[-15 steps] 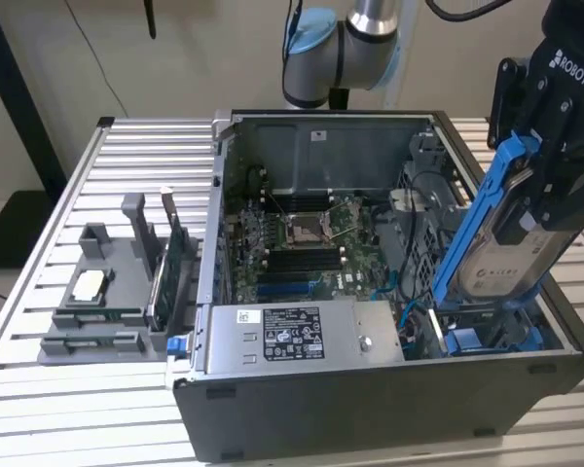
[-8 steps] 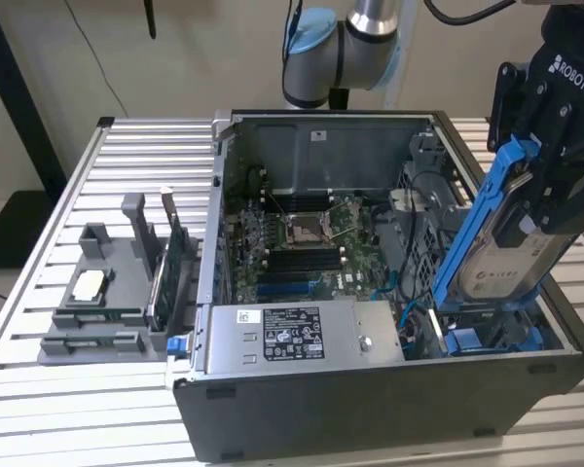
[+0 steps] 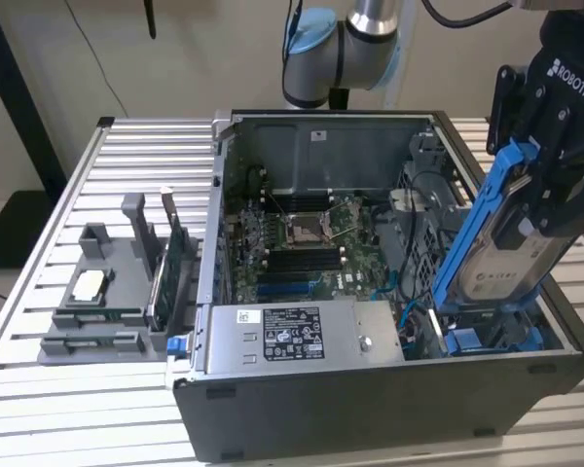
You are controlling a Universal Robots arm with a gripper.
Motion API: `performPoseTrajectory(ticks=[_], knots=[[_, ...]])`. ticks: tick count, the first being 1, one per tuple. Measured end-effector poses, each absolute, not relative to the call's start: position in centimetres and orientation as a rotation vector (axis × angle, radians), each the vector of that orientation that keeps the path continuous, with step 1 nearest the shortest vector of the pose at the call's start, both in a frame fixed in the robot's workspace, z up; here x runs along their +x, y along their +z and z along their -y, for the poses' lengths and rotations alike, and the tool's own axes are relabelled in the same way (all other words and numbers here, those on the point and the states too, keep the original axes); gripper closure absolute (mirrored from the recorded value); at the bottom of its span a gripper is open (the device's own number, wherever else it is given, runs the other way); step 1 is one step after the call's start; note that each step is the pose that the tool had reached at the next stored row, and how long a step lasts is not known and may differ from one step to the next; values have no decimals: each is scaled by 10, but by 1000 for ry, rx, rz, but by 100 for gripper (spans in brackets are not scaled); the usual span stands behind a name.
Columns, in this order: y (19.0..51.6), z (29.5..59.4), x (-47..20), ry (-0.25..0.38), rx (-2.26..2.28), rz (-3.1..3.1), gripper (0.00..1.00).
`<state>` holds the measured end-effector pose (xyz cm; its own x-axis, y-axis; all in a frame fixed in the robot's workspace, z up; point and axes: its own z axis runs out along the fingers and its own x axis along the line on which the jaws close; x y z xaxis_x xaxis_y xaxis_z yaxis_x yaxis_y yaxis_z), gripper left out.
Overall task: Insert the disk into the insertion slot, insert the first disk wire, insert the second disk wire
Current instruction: 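Insert the disk into the insertion slot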
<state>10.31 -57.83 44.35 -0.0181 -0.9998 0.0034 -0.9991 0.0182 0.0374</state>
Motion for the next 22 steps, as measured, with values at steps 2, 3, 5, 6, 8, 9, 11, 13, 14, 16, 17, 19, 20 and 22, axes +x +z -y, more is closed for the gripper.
performPoseTrajectory(ticks=[2, 3, 5, 6, 8, 9, 11, 13, 14, 16, 17, 19, 20, 22], knots=[[443, 578, 103, -38, 2181, 2221, 67], [443, 578, 103, -38, 2181, 2221, 67], [443, 578, 103, -38, 2181, 2221, 67], [443, 578, 103, -38, 2181, 2221, 67], [443, 578, 103, -38, 2181, 2221, 67], [442, 578, 103, -38, 2181, 2221, 67], [441, 578, 104, -38, 2181, 2221, 67], [439, 578, 104, -38, 2181, 2221, 67], [438, 578, 104, -37, 2181, 2221, 67], [435, 578, 104, -37, 2182, 2222, 67], [433, 578, 105, -36, 2182, 2222, 67], [430, 577, 106, -35, 2183, 2221, 67], [429, 576, 107, -34, 2184, 2221, 67], [426, 575, 109, -35, 2186, 2220, 67]])
